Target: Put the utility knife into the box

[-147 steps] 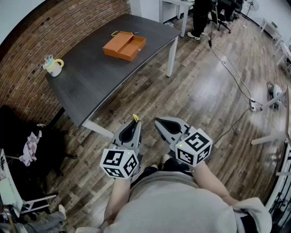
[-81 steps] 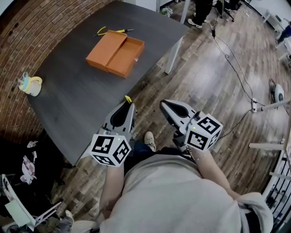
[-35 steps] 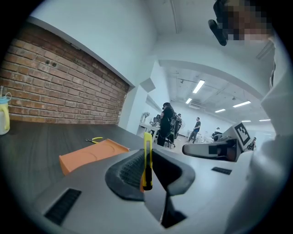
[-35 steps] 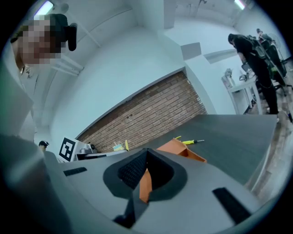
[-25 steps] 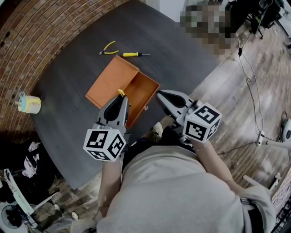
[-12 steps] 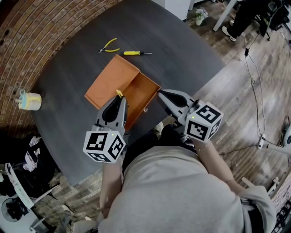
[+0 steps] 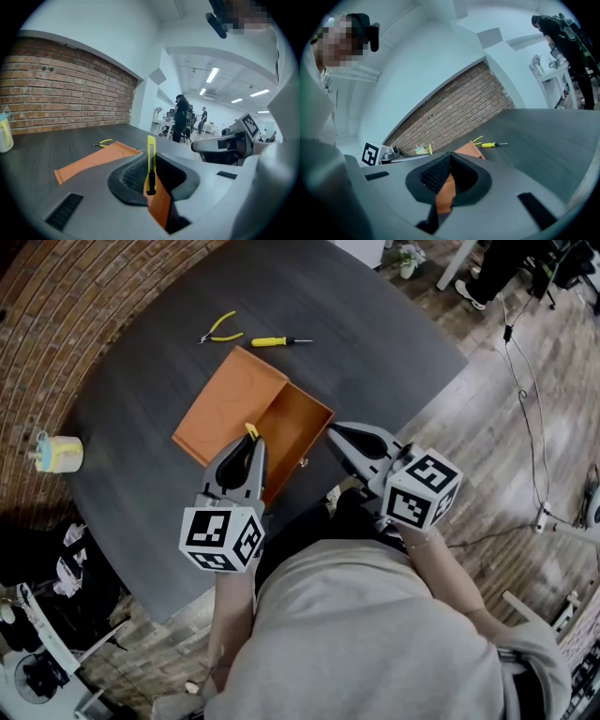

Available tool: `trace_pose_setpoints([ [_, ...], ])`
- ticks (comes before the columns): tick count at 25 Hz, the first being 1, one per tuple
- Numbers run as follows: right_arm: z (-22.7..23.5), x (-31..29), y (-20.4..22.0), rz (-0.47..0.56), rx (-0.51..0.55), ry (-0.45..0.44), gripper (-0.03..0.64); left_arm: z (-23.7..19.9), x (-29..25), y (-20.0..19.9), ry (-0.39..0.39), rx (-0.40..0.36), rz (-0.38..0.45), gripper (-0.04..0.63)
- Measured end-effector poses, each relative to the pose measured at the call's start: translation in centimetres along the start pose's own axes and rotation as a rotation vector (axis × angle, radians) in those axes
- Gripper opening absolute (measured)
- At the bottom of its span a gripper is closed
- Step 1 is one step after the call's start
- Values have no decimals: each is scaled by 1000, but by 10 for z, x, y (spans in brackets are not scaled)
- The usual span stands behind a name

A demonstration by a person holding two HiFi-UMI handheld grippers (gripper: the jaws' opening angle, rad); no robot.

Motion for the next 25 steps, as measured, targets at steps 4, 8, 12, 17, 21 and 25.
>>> trace_pose_setpoints([
  [4, -2, -6, 2, -1, -8, 15, 8, -4, -2, 9, 36, -14, -58, 64],
  [8, -3, -10, 3, 0, -19, 39, 8, -9, -5, 13, 64, -19, -96, 65],
  [12, -4, -12, 10, -11, -33, 66, 8, -11, -7, 13, 92, -24, -114, 66],
  [17, -5, -9, 13, -6, -38, 97, 8, -14, -8, 14, 104, -49, -152, 66],
  [21, -2, -6, 15, -4, -51, 111, 8, -14, -14, 20, 109, -83, -196, 66],
  [25, 3, -5, 21, -14, -70, 128, 8, -11, -21, 27, 118, -108, -231, 64],
])
Point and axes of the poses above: the fingertips, and each gripper's own axes: x backward along the fingers, z to its right, y out of its underside, the point moved 3 cm from there along x, backward along the fingers, and after that the axes turned 2 degrees about y, right-handed, at the moved point
